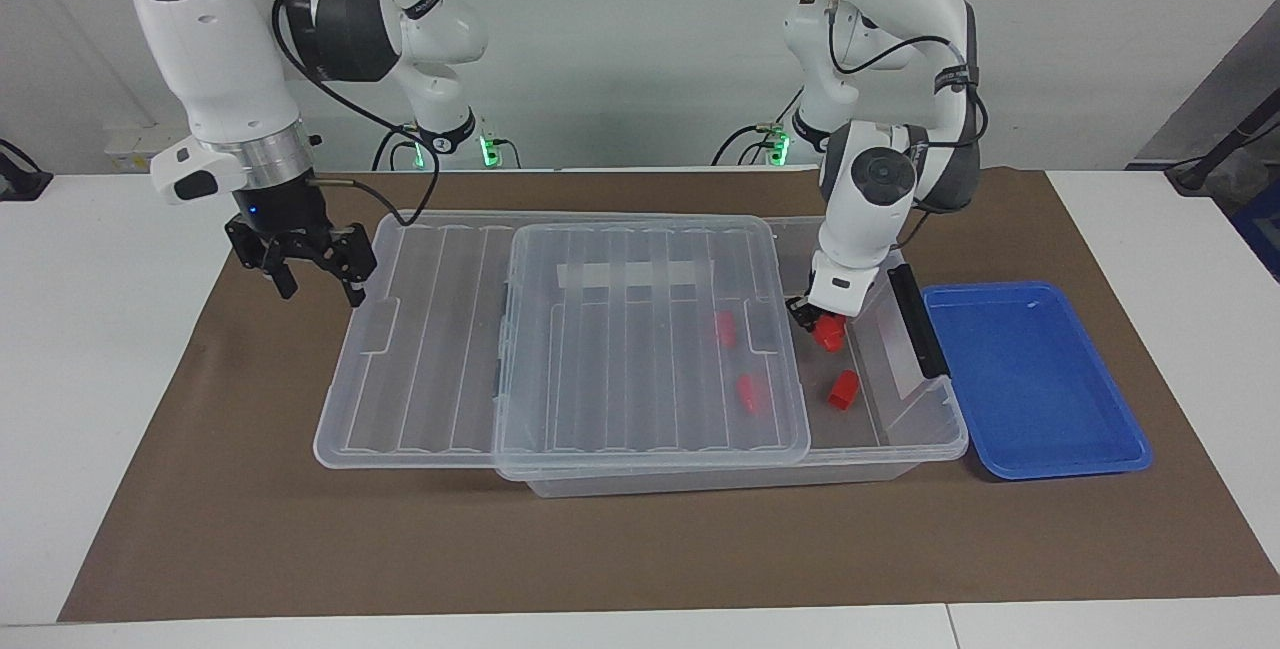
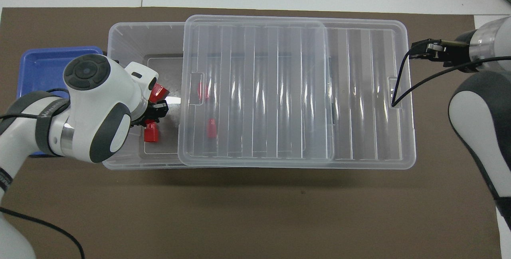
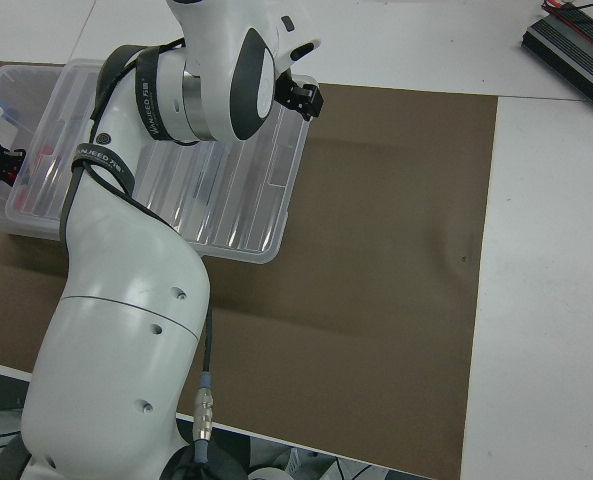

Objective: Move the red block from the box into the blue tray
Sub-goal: 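Lift the red block with the left gripper over the blue tray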

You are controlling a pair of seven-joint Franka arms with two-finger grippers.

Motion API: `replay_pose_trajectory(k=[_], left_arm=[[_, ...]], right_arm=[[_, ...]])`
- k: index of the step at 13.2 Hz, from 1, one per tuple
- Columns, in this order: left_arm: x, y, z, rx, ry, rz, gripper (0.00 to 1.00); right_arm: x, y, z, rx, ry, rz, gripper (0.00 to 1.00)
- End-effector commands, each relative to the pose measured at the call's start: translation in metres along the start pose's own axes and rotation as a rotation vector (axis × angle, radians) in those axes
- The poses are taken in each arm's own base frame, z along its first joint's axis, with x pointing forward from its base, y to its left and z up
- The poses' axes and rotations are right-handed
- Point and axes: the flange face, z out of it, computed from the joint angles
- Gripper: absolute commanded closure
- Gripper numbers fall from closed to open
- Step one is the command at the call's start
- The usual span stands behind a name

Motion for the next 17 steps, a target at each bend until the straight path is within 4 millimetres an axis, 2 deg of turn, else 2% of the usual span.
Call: replay_pose_trajectory(k=[1, 3, 4, 5, 7, 8, 9, 10, 12, 14, 15, 17], left_arm=[[-0.001, -0.018, -0.044, 0.01, -0.044, 0.028, 1.0], [0.011, -0.047, -0.082, 0.015, -0.074, 0.015, 1.0], [0.015, -0.06, -0.103, 0.015, -0.084, 0.02, 1.0], [0.021, -0.078, -0.119, 0.006, -0.098, 0.018, 1.0], [0.033, -0.131, -0.137, -0.027, -0.109, 0.077, 1.0], [0.045, -0.17, -0.137, -0.046, -0.1, 0.12, 1.0], [0.056, -0.199, -0.132, -0.061, -0.078, 0.158, 1.0], [0.064, -0.22, -0.123, -0.071, -0.046, 0.176, 1.0], [0.073, -0.23, -0.099, -0.077, 0.023, 0.193, 1.0], [0.083, -0.236, -0.065, -0.071, 0.087, 0.23, 1.0], [0.092, -0.251, -0.05, -0.067, 0.117, 0.245, 1.0], [0.098, -0.26, -0.019, -0.063, 0.153, 0.256, 1.0]], right_arm=[[0.009, 0.005, 0.017, 0.022, 0.028, 0.026, 0.23], [0.017, 0.013, 0.031, 0.022, 0.05, 0.035, 0.36], [0.02, 0.017, 0.044, 0.019, 0.053, 0.035, 0.49], [0.023, 0.029, 0.054, 0.012, 0.045, 0.02, 0.71], [0.03, 0.039, 0.071, 0.014, 0.07, -0.02, 0.89], [0.033, 0.047, 0.078, 0.013, 0.077, -0.01, 1.0], [0.034, 0.048, 0.082, 0.014, 0.081, -0.006, 1.0], [0.034, 0.047, 0.084, 0.017, 0.09, -0.001, 1.0], [0.034, 0.045, 0.092, 0.02, 0.088, -0.001, 1.0], [0.034, 0.039, 0.099, 0.024, 0.085, -0.01, 1.0], [0.034, 0.035, 0.1, 0.028, 0.095, -0.02, 1.0], [0.032, 0.024, 0.104, 0.034, 0.088, -0.041, 1.0]])
